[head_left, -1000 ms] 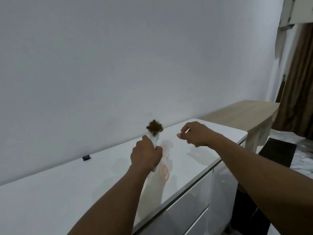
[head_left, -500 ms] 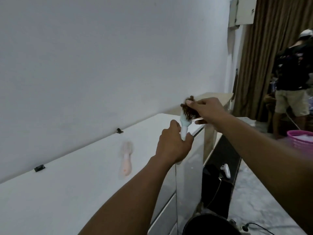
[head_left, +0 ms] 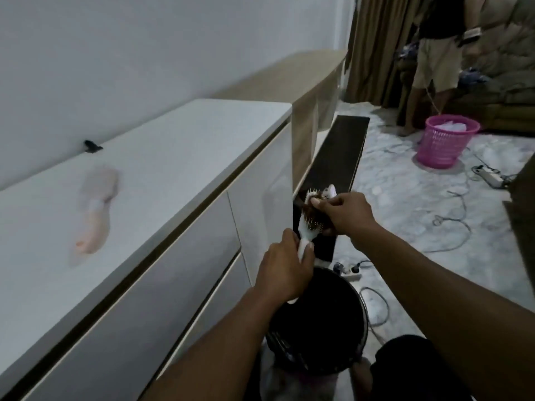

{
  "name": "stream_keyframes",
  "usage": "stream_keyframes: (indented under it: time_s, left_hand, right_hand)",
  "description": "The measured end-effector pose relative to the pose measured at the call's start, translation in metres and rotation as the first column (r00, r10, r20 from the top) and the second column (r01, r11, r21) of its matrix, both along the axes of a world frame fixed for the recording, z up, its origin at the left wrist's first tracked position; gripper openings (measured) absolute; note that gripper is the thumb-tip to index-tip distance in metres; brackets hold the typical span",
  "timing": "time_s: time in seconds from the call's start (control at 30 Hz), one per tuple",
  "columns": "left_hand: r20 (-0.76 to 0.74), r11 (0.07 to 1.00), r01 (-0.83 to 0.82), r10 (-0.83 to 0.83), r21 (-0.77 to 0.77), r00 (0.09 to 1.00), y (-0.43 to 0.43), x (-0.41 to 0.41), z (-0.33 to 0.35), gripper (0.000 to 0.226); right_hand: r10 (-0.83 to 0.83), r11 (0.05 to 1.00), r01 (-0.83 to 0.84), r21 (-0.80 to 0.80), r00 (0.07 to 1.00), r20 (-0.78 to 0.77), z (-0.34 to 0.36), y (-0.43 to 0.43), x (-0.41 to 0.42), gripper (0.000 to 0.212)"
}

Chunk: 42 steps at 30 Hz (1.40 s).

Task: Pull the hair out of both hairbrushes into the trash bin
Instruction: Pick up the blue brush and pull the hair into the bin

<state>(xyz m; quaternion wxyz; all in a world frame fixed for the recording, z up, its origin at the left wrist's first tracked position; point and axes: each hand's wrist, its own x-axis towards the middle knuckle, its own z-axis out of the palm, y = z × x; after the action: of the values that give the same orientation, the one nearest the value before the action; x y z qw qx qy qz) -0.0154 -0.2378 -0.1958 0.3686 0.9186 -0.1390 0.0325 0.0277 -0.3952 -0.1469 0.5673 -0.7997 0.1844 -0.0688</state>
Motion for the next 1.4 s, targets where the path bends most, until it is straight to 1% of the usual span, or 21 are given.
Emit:
stream_keyframes:
  time_s: [0.1, 0.17, 0.3, 0.4, 0.43, 0.53, 0.63, 0.73, 0.87, 0.9, 0.93, 1.0, 1.03, 1.07, 1.1, 1.13, 1.17, 1.2, 1.3, 1.37, 1.4]
  left_hand:
    - [-0.139, 0.999, 0.003, -0.007, -0.032, 0.99, -0.002, -0.002, -0.053, 0.026]
    - [-0.259, 0.999, -0.009, -0.001, -0.038, 0.966, -0.003, 0.0, -0.088, 0.029]
    - [-0.51, 0.998, -0.044, 0.012, -0.05, 0.86, -0.005, 0.008, -0.159, 0.031]
    - [-0.638, 0.993, -0.081, 0.009, -0.085, 0.77, -0.008, 0.015, -0.201, 0.026]
    - [-0.664, 0.991, -0.086, -0.005, -0.104, 0.748, -0.009, 0.018, -0.211, 0.028]
    - [-0.705, 0.993, -0.051, -0.041, -0.109, 0.708, -0.01, 0.027, -0.239, 0.04]
    - [-0.746, 0.995, -0.019, -0.06, -0.096, 0.663, -0.008, 0.03, -0.267, 0.038]
    - [-0.742, 0.998, -0.012, -0.04, -0.064, 0.669, -0.01, 0.044, -0.283, 0.044]
    - [-0.687, 0.999, -0.011, -0.021, -0.043, 0.727, -0.017, 0.072, -0.292, 0.052]
    - [-0.686, 0.999, -0.014, -0.019, -0.043, 0.728, -0.018, 0.075, -0.294, 0.053]
    - [-0.691, 0.999, -0.019, -0.015, -0.042, 0.723, -0.019, 0.077, -0.295, 0.052]
    - [-0.705, 0.999, -0.026, 0.0, -0.026, 0.71, -0.02, 0.079, -0.297, 0.046]
    - [-0.705, 1.0, -0.026, 0.009, -0.014, 0.709, -0.02, 0.08, -0.298, 0.043]
    - [-0.701, 1.0, -0.018, 0.014, 0.002, 0.713, -0.02, 0.08, -0.298, 0.039]
    - [-0.696, 1.0, -0.001, 0.014, 0.019, 0.718, -0.021, 0.08, -0.299, 0.036]
    - [-0.694, 0.999, 0.019, 0.008, 0.032, 0.72, -0.023, 0.079, -0.3, 0.033]
    - [-0.694, 0.999, 0.033, 0.003, 0.038, 0.72, -0.024, 0.078, -0.3, 0.032]
    - [-0.696, 0.998, 0.039, 0.0, 0.041, 0.718, -0.024, 0.077, -0.299, 0.032]
    - [-0.7, 0.999, 0.031, -0.003, 0.028, 0.714, -0.027, 0.074, -0.297, 0.038]
    - [-0.698, 1.0, 0.023, -0.008, 0.012, 0.716, -0.028, 0.073, -0.296, 0.042]
    - [-0.696, 1.0, 0.021, -0.011, 0.006, 0.718, -0.028, 0.074, -0.296, 0.043]
  right_hand:
    - [0.007, 1.0, -0.005, 0.02, 0.995, -0.098, -0.064, -0.005, 0.004, 0.031]
    - [0.011, 1.0, -0.008, 0.022, 0.99, -0.144, -0.107, -0.006, 0.004, 0.028]
    - [0.021, 1.0, -0.02, 0.009, 0.975, -0.221, -0.19, -0.004, 0.003, 0.028]
    - [0.004, 0.997, -0.024, -0.072, 0.964, -0.265, -0.243, -0.003, 0.005, 0.035]
    - [0.005, 0.994, -0.034, -0.103, 0.961, -0.275, -0.257, -0.002, 0.006, 0.038]
    - [0.003, 0.987, -0.051, -0.153, 0.953, -0.302, -0.292, -0.006, 0.009, 0.043]
    - [0.016, 0.984, -0.077, -0.162, 0.937, -0.35, -0.319, -0.012, 0.011, 0.038]
    - [0.016, 0.991, -0.065, -0.117, 0.928, -0.373, -0.337, -0.014, 0.026, 0.037]
    - [0.017, 1.0, -0.017, 0.002, 0.934, -0.358, -0.338, -0.018, 0.055, 0.037]
    - [0.009, 0.999, 0.01, 0.053, 0.934, -0.357, -0.336, -0.018, 0.06, 0.037]
    - [0.001, 0.989, 0.053, 0.137, 0.932, -0.364, -0.334, -0.017, 0.063, 0.035]
    - [0.012, 0.938, 0.131, 0.322, 0.914, -0.406, -0.33, -0.011, 0.065, 0.028]
    - [0.023, 0.931, 0.132, 0.339, 0.909, -0.417, -0.331, -0.008, 0.065, 0.026]
    - [0.042, 0.961, 0.078, 0.267, 0.909, -0.415, -0.332, -0.007, 0.064, 0.029]
    - [0.069, 0.99, -0.011, 0.143, 0.912, -0.404, -0.334, -0.007, 0.062, 0.035]
    - [0.094, 0.995, -0.101, 0.002, 0.913, -0.397, -0.335, -0.008, 0.061, 0.041]
    - [0.1, 0.984, -0.15, -0.101, 0.917, -0.386, -0.334, -0.008, 0.06, 0.043]
    - [0.096, 0.975, -0.164, -0.151, 0.921, -0.378, -0.335, -0.009, 0.059, 0.042]
    - [0.033, 0.981, -0.093, -0.172, 0.946, -0.321, -0.333, -0.012, 0.058, 0.019]
    - [-0.007, 0.981, -0.049, -0.188, 0.957, -0.288, -0.333, -0.013, 0.059, 0.014]
    - [-0.033, 0.986, -0.016, -0.169, 0.958, -0.285, -0.336, -0.014, 0.059, 0.014]
